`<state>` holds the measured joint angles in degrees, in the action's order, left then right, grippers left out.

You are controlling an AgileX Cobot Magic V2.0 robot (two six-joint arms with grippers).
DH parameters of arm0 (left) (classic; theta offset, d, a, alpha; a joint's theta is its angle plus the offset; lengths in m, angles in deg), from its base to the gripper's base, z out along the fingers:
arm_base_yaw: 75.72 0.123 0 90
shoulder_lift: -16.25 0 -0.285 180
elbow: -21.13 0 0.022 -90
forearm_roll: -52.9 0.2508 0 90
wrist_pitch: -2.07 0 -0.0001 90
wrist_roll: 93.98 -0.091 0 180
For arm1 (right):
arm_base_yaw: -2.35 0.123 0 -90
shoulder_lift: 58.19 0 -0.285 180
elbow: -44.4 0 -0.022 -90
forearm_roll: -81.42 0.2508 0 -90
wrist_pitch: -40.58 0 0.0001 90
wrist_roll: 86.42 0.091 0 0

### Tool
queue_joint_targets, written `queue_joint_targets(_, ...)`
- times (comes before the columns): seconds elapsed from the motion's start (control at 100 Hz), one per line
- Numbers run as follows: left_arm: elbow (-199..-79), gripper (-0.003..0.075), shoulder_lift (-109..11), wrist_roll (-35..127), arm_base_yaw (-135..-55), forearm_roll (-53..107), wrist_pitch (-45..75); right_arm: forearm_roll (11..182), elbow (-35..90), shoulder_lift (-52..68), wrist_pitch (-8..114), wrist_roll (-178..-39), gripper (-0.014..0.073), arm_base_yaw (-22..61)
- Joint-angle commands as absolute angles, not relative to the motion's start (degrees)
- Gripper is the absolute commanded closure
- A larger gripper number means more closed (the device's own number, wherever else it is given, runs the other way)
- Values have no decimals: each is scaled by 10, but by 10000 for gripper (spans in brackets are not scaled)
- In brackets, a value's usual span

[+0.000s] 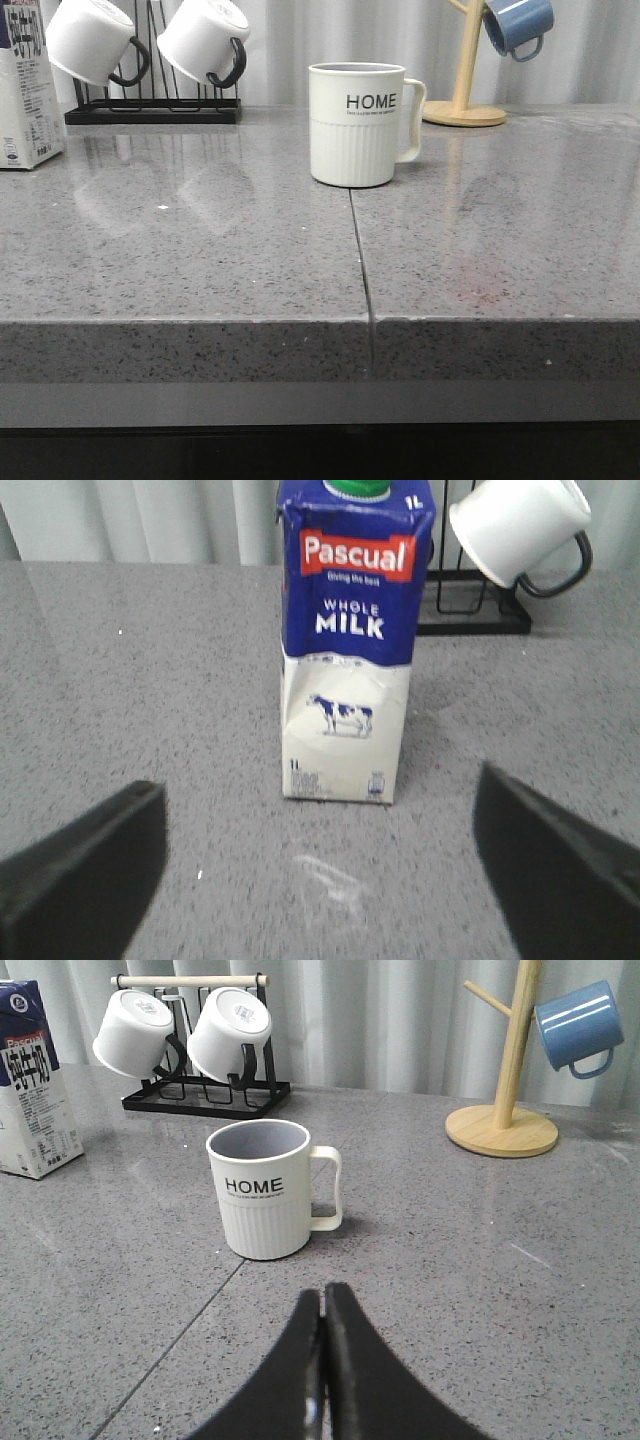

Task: Place milk next to cup
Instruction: 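Close the left gripper around the Pascual milk carton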

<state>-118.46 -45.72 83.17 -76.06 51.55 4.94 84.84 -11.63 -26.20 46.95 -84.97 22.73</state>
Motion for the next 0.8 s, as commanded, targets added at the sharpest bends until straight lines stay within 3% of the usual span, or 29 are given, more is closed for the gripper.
queue_joint_targets(0.0, -1212, 58, -483, 833, -763, 508, -41, 848, -101, -261, 428, -855, 661, 227)
queue_joint_targets(0.28, -1215, 76, -575, 833, -786, 508, -191, 848, -101, -261, 428, -855, 661, 227)
queue_joint_targets(0.79, -1345, 80, -719, 854, -787, 508, -187, 848, -101, -261, 428, -855, 661, 227)
